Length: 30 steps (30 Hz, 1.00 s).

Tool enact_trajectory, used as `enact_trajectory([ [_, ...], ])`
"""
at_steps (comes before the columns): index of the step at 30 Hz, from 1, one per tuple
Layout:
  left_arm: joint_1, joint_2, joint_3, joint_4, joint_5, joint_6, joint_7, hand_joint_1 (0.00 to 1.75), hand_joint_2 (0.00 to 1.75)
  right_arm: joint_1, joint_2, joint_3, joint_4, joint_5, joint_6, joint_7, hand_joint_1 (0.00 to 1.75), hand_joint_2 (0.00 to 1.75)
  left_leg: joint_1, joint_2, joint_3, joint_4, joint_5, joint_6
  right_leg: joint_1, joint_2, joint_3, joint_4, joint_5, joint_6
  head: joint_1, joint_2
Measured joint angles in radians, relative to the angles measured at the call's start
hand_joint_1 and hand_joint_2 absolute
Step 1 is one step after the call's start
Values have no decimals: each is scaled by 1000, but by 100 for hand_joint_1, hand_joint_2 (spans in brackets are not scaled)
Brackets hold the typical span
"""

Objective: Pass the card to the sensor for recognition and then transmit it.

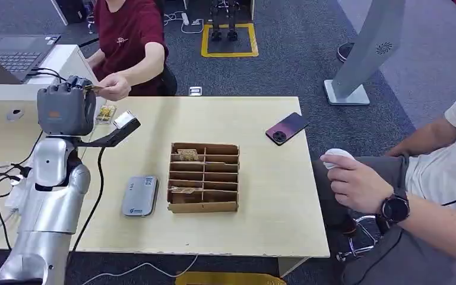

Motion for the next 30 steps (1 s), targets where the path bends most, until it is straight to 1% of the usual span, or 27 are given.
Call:
enact_trajectory([
  [3,0,-8,3,17,24,-22,-52,0,175,0,0,3,0,-4,-3,0,0,0,0,0,-1,0,0,0,0,0,0,0,0,0,0,0],
  [7,-1,-32,23,22,38,-59,-83,0,175,0,0,7,1,-10,-3,-1,0,0,0,0,-1,0,0,0,0,0,-1,0,0,0,0,0],
  [10,-8,-50,41,29,36,-87,-90,0,175,1,-2,9,2,-13,-3,-2,0,0,0,0,-2,0,0,0,0,0,-1,0,1,1,0,0],
  [12,-8,-54,43,29,32,-98,-92,0,175,1,-2,9,2,-16,-3,-3,0,0,0,0,-1,0,0,0,0,0,-1,0,1,1,0,0],
  [18,-9,-66,53,36,30,-102,-102,0,175,2,-2,9,2,-20,-3,-3,0,0,0,0,-1,0,0,0,0,0,-1,0,1,1,0,0],
  [21,-9,-70,55,39,35,-122,-108,0,175,2,-2,9,2,-21,-3,-3,0,0,0,0,-2,0,0,0,0,0,-1,0,1,1,0,0],
  [23,-9,-72,57,45,81,-170,-126,0,175,2,-3,9,2,-27,-3,-3,0,0,0,0,-2,0,0,0,0,0,-1,0,1,1,0,0],
  [25,-9,-77,63,58,188,-252,-170,0,175,2,-3,9,2,-33,-3,-5,0,0,0,0,-2,0,0,0,0,0,-1,0,1,1,0,0],
  [26,-7,-78,66,65,237,-277,-193,0,175,2,-4,9,2,-37,-3,-6,0,0,0,0,-2,0,0,0,0,0,-1,0,1,1,0,0],
  [28,-5,-79,73,77,275,-288,-214,0,175,2,-5,9,2,-41,-3,-6,0,0,0,0,-2,0,0,0,0,0,-1,0,1,1,0,0],
  [30,-4,-80,79,85,282,-291,-216,0,175,2,-6,9,2,-41,-3,-6,0,0,0,0,-2,0,0,0,0,-1,-1,0,1,1,0,0],
])
